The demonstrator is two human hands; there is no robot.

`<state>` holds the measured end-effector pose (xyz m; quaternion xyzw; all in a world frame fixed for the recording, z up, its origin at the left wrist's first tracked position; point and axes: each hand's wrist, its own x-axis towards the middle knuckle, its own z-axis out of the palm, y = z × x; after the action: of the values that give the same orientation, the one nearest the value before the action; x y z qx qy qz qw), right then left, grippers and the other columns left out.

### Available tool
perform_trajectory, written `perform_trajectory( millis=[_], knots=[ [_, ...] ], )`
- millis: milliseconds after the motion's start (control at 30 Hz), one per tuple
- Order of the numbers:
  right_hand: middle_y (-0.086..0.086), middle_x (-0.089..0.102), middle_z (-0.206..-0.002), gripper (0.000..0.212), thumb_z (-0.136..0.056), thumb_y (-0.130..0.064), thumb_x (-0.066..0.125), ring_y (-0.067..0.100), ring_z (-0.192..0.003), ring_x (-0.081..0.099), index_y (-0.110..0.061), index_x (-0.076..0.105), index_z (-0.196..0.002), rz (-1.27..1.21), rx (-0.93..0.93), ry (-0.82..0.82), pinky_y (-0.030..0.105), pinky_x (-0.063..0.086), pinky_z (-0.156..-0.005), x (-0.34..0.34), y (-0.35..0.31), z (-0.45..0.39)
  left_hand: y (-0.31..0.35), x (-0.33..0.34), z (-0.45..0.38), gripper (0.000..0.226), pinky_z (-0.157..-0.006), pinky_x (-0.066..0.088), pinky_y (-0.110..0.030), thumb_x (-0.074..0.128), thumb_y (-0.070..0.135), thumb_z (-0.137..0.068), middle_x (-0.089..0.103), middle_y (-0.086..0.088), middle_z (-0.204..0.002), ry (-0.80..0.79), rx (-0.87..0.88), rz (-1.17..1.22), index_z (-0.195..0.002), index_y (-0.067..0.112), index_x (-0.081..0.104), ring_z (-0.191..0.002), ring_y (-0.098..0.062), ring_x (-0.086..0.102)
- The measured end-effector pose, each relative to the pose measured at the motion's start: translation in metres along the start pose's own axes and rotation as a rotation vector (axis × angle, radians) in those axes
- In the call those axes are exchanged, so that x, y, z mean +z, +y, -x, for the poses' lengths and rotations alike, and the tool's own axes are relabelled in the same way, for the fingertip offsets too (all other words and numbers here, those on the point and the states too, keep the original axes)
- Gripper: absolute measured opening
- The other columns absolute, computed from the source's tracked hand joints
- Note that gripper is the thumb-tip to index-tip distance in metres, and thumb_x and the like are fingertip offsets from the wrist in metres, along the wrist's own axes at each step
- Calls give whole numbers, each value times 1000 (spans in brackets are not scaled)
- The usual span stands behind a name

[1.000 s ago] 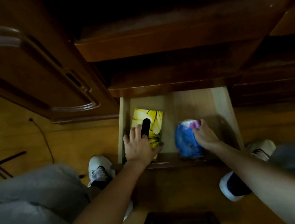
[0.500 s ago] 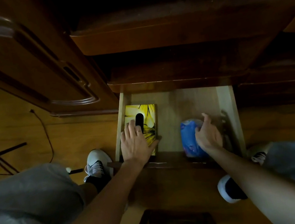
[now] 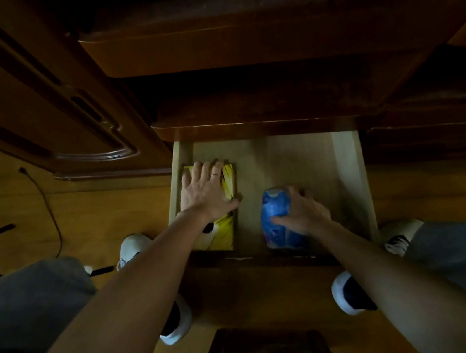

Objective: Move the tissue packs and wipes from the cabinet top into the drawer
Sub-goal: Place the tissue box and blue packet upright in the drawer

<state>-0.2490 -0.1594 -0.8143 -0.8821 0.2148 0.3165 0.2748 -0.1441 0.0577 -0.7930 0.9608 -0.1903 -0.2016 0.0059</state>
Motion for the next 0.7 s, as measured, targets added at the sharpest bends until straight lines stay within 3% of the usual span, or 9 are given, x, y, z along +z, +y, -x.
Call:
perform_trajectory(
  millis=[200, 267, 400, 467, 567, 633, 700],
  knots=[
    [12, 40, -144, 75, -86, -35, 76, 32, -120, 57, -33, 34, -149, -89, -152, -51, 47, 54, -96, 19, -18, 1, -7, 5, 12, 111, -123, 14, -53, 50, 84, -74, 10, -4, -167, -17, 22, 2, -158, 27, 5, -154, -29, 2],
    [10, 38, -142, 69, -87, -34, 74, 31, -116, 58, -34, 37, -145, -80, -158, -26, 47, 56, -93, 22, -24, 0, -8, 4, 11, 111, -123, 12, -52, 46, 86, -75, 7, -3, -168, -50, 23, -1, -158, 27, 3, -154, -29, 0],
    [6, 41, -137, 61, -90, -44, 65, 28, -109, 59, -34, 38, -144, -26, -170, 9, 45, 57, -86, 19, -24, -2, -13, 4, 9, 90, -122, 10, -50, 33, 77, -90, 8, -4, -168, -32, 49, -19, -159, 27, 4, -154, -28, 3],
    [2, 49, -136, 58, -93, -47, 62, 24, -111, 60, -32, 42, -145, -103, -201, -130, 44, 56, -91, 15, -23, -3, -15, 4, 9, 87, -122, 13, -49, 29, 75, -92, 13, -4, -166, -3, 73, -82, -159, 27, 4, -153, -28, 10],
    [-6, 62, -120, 48, -94, -34, 67, 17, -109, 63, -32, 49, -138, -360, -138, -399, 42, 57, -95, 8, -30, 1, -14, 5, 10, 87, -124, 11, -49, 28, 75, -93, 10, -4, -167, -11, 64, -77, -160, 27, -1, -153, -28, 7],
    [-2, 63, -125, 48, -95, -27, 67, 21, -117, 63, -26, 49, -139, -280, -151, -351, 43, 56, -98, 10, -32, 2, -11, 4, 12, 87, -124, 8, -49, 27, 74, -94, 5, -4, -168, -44, 48, -69, -160, 27, -6, -154, -27, 2],
    [6, 59, -140, 63, -94, -28, 68, 26, -126, 58, -23, 40, -150, -190, -194, -273, 47, 52, -103, 14, -31, 6, -10, 2, 14, 88, -124, 7, -50, 26, 73, -94, 1, -5, -168, -64, 37, -81, -159, 26, -10, -154, -28, -1]
  ],
)
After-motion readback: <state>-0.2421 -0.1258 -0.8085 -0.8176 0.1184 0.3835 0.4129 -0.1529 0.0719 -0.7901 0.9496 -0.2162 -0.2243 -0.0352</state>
